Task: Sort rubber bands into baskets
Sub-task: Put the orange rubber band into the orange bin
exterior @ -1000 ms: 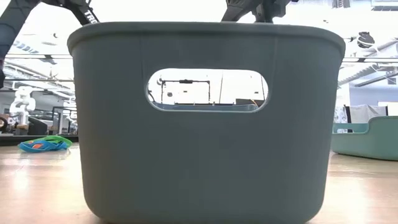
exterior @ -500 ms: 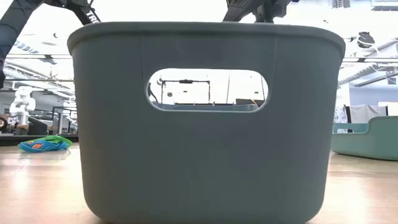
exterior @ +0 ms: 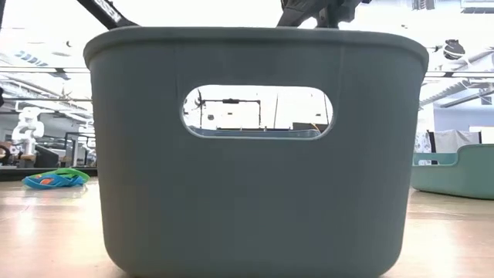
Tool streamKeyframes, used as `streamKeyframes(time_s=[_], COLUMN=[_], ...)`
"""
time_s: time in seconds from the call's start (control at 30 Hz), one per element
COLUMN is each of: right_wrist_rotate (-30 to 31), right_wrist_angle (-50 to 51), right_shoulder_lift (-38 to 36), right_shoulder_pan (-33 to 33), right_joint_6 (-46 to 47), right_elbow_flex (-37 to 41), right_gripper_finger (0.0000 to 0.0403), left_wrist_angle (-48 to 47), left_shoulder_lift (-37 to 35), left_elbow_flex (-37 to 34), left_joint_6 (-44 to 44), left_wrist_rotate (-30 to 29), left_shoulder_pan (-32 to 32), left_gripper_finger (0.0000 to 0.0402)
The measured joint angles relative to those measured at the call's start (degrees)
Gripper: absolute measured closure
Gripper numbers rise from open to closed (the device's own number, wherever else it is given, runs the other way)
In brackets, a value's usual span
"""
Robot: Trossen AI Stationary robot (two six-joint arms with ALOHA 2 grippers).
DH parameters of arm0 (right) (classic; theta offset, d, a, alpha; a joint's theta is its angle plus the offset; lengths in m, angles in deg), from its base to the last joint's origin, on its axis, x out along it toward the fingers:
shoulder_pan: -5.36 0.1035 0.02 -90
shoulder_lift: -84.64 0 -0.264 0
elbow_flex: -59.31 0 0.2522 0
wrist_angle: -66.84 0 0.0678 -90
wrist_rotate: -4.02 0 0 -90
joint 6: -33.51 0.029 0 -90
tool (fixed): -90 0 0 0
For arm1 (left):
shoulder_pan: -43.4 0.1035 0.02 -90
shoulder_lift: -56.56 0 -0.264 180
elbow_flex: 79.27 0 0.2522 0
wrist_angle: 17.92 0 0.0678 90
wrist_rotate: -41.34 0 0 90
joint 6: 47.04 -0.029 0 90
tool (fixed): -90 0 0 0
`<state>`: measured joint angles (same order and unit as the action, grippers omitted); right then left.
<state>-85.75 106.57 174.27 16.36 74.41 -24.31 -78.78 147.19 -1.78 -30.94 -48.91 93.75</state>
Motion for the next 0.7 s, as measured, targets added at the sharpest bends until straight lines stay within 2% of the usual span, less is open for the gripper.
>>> streamKeyframes(time_s=[0.3,0.7], right_wrist_rotate=[0.2,0.2], right_wrist_angle=[-1.1,-1.9], right_shoulder_lift=[0.0,0.0], right_shoulder_pan=[-0.2,-0.2], right_joint_6=[-1.1,-1.4], right_elbow_flex=[0.0,0.0], right_gripper_finger=[0.0193,0.0193], left_wrist_angle=[-0.6,-6.6], left_shoulder_lift=[-7.9,-12.0], left_elbow_flex=[0.0,0.0], left_joint_6=[0.0,0.1], left_wrist_rotate=[0.0,-0.7], left_shoulder_pan=[-3.1,-8.1], left_gripper_finger=[0.0399,0.0400])
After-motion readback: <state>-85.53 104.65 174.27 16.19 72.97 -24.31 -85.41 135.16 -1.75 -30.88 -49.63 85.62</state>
